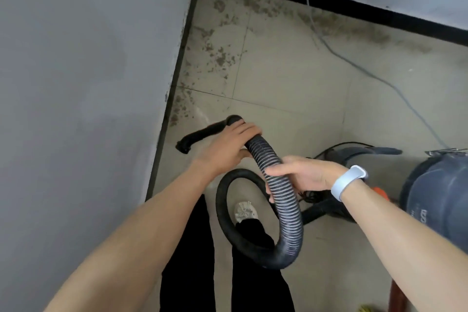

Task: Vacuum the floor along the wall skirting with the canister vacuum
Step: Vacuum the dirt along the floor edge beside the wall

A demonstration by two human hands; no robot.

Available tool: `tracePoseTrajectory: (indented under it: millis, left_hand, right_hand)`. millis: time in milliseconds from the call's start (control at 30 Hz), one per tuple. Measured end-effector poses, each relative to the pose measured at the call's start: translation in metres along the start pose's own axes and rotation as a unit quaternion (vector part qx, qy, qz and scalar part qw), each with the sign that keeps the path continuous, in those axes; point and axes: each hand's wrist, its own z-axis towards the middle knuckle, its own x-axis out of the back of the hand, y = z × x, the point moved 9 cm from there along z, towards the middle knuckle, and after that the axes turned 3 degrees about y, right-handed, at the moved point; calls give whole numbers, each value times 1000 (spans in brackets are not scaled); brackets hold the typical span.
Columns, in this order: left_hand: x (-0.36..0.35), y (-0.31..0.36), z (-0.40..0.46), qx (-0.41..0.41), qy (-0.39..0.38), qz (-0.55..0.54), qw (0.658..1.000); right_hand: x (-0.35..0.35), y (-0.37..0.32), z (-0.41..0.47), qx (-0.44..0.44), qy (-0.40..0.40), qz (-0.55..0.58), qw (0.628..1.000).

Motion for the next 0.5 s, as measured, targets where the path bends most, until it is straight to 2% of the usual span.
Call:
tracePoseTrajectory:
  millis: [67, 167, 233, 300, 367, 433, 467, 500]
  left_hand:
    - [-3, 11, 11, -71, -27, 4, 997]
    - [4, 1, 17, -72, -21, -35, 997]
    - [11, -21, 20, -17, -19, -59, 998]
    - [15, -53, 23, 104, -42, -141, 984]
    - [15, -81, 23, 252, -57, -281, 924]
    - [7, -94, 23, 367, -69, -422, 826]
    - [3, -97, 24, 408, -63, -487, 770]
    - [-1, -103, 28, 436, -40, -528, 728]
  right_hand:
    - [-1, -9, 4, 14, 17, 106, 994]
    - [-3, -15, 19, 44, 85, 193, 977]
    - [-1, -21, 30, 84, 146, 210, 963]
    - [-3, -25, 40, 109, 178, 178, 962]
    - [-5, -28, 52, 119, 212, 52, 969]
    - [-15, -32, 65, 119, 234, -100, 960]
    - [-21, -33, 71, 121, 235, -138, 955]
    - [-25, -33, 76, 121, 229, -158, 953]
